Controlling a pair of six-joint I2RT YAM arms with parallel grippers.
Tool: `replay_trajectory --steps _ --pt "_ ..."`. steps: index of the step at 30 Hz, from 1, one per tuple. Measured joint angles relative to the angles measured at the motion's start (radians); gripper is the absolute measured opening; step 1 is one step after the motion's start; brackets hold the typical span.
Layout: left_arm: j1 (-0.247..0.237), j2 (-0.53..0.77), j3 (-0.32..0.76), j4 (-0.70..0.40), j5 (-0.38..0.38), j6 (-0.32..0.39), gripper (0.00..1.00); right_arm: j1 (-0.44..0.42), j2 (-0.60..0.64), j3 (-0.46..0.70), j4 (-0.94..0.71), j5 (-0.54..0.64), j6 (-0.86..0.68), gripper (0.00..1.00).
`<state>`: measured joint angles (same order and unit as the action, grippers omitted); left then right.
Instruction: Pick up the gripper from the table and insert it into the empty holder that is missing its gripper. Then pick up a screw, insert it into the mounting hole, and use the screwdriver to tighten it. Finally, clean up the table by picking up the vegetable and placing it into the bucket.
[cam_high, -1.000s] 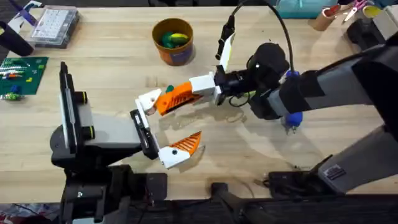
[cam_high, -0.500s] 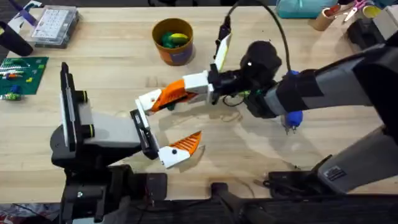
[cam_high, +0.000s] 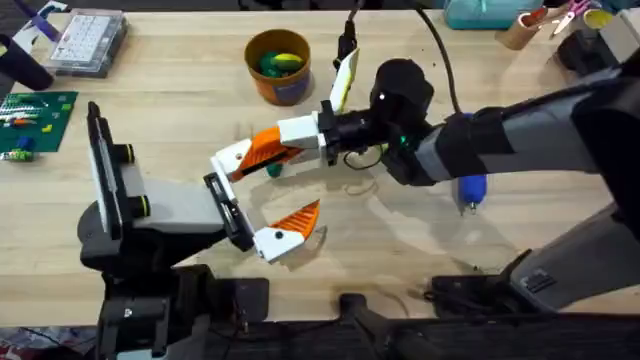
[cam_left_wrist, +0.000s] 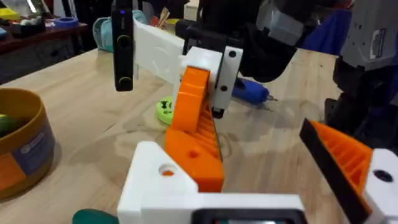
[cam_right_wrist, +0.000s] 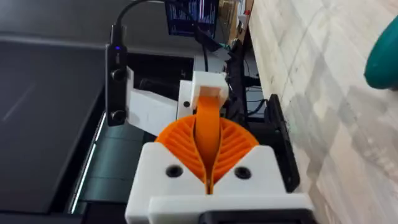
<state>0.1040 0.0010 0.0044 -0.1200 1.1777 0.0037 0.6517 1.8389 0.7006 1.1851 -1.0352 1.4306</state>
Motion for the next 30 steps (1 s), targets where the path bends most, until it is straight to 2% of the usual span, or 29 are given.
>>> replay_trajectory --steps 8,10,12,15,21,26,30 --pt "0.000 0.000 0.000 0.001 -0.010 -0.003 0.987 0.004 0.000 0.000 0.000 0.016 -0.003 0.019" --pt "0.000 0.000 0.000 0.002 -0.012 -0.004 0.987 0.005 0.000 0.000 -0.002 0.018 -0.003 0.096" --pt "0.000 0.000 0.000 0.003 -0.013 0.001 0.987 0.007 0.000 0.000 -0.012 0.027 -0.008 0.240" --pt "0.000 0.000 0.000 0.003 -0.015 0.010 0.987 0.009 0.000 0.000 -0.023 0.037 -0.015 0.378" --pt "0.000 0.000 0.000 0.004 -0.016 0.027 0.987 0.009 0.000 0.000 -0.032 0.037 -0.018 0.509" --pt "-0.001 0.000 0.000 0.003 -0.007 0.041 0.987 -0.002 0.000 0.000 -0.036 0.015 -0.018 0.578" --pt "-0.015 0.000 0.001 -0.005 0.038 0.038 0.987 -0.033 0.000 0.000 -0.021 -0.011 -0.018 0.637"
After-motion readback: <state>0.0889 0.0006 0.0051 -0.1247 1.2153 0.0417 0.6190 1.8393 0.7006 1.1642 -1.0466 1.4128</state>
